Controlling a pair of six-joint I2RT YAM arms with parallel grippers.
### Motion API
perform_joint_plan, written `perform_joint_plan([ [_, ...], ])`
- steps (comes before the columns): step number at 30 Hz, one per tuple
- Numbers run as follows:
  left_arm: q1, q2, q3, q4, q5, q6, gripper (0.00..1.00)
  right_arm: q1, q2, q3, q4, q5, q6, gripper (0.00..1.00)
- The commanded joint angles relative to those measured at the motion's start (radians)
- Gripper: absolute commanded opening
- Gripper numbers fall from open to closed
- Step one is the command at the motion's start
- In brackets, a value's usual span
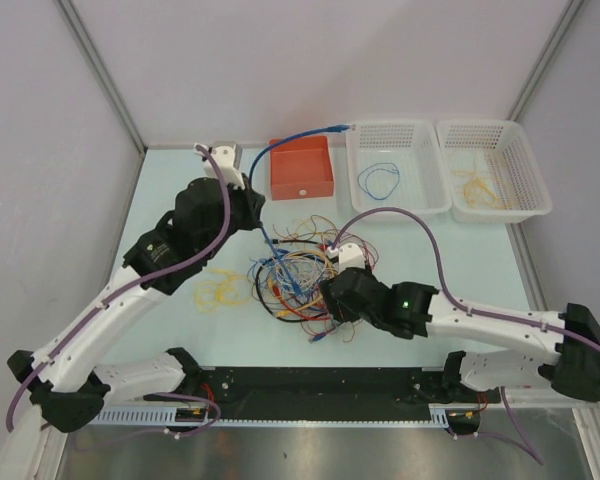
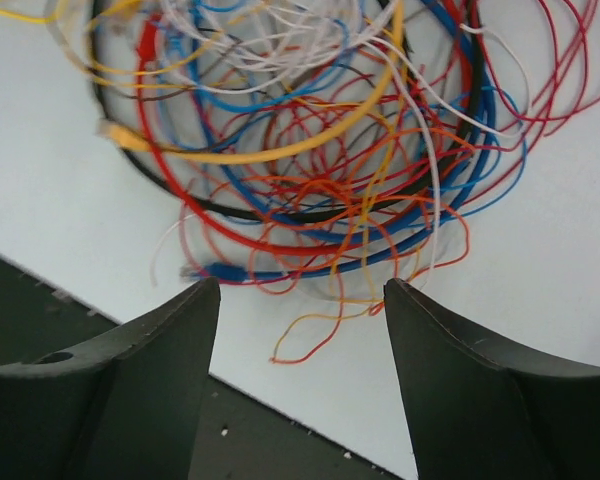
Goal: Untangle the cables
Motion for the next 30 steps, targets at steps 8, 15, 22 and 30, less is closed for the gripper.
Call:
perform_joint_plan([
  [8,0.189,-0.111,-0.112,-0.113,0.093,-0.089,0.0,-0.07,-0.18,-0.054,0.091,0.173,0.104,0.58],
  [15,0.257,0.14,0.024,-0.075,0.22,-0.171,0.0,-0.038,-0.478,-0.098,-0.056,0.293,0.245,0.52],
  [22,0.231,0.49,0.334,0.055,0.42,-0.261,0.0,-0.029,-0.562,-0.098,-0.083,0.307,0.263,0.28],
  [30,0.206,1.016,0.891,0.117,0.541,-0.255,0.0,-0.026,-0.625,-0.098,0.06,0.281,0.148,0.0],
])
